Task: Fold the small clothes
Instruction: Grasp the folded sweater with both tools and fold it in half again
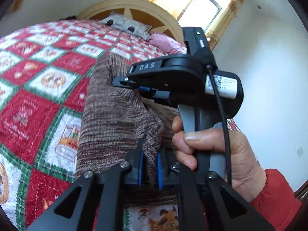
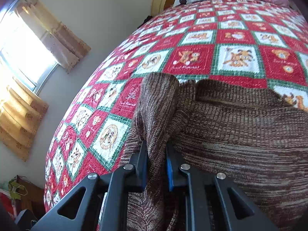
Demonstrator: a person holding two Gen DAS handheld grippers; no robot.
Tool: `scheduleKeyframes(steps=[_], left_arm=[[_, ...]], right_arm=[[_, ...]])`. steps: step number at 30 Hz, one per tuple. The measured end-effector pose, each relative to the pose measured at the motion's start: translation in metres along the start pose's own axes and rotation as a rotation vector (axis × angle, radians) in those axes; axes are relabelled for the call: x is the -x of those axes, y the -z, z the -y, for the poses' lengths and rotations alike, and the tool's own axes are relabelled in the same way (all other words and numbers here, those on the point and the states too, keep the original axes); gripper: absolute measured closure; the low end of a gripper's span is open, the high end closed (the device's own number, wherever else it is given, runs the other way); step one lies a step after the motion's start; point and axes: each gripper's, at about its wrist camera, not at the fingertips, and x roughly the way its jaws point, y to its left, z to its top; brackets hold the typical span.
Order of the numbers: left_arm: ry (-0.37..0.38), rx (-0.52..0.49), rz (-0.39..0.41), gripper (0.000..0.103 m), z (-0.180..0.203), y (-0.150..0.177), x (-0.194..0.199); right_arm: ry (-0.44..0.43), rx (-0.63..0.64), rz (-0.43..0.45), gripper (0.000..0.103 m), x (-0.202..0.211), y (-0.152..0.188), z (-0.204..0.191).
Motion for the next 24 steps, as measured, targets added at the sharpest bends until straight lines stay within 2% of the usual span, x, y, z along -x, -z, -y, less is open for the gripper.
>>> scheduleKeyframes(steps=[3,8,12,15,20,24], left_arm=[[0.008,-0.065,0.014,0.091,0.023,-0.002,0.004],[0.095,-0.108,0.005,0.091,0.065,-0.01,-0.001],[0.158,-0.194,-0.006,0.091,0.115,-0.002,-0.014],[0.188,-0.23,-0.039,0.091,0.136,0.009,-0.028],[0.202,-0.264,-0.128,0.091,0.155,0.033,-0.061],[0.192,-0.292,-0.172,0.091,0.157,0.04,-0.069]], right_arm=[[0.014,0.031,0.041,0.09,0.027,-0.003,-0.001],[0.091,0.114,0.087,0.09,0.082,-0.014,0.009],[0.197,0.165,0.082,0.09,0.127,-0.012,0.036],[0.286,0.183,0.066,0.09,0.148,-0.002,0.061],[0.359,0.123,0.051,0.09,0.166,0.023,0.111],[0.385,0.091,0.036,0.09,0.16,0.043,0.134]])
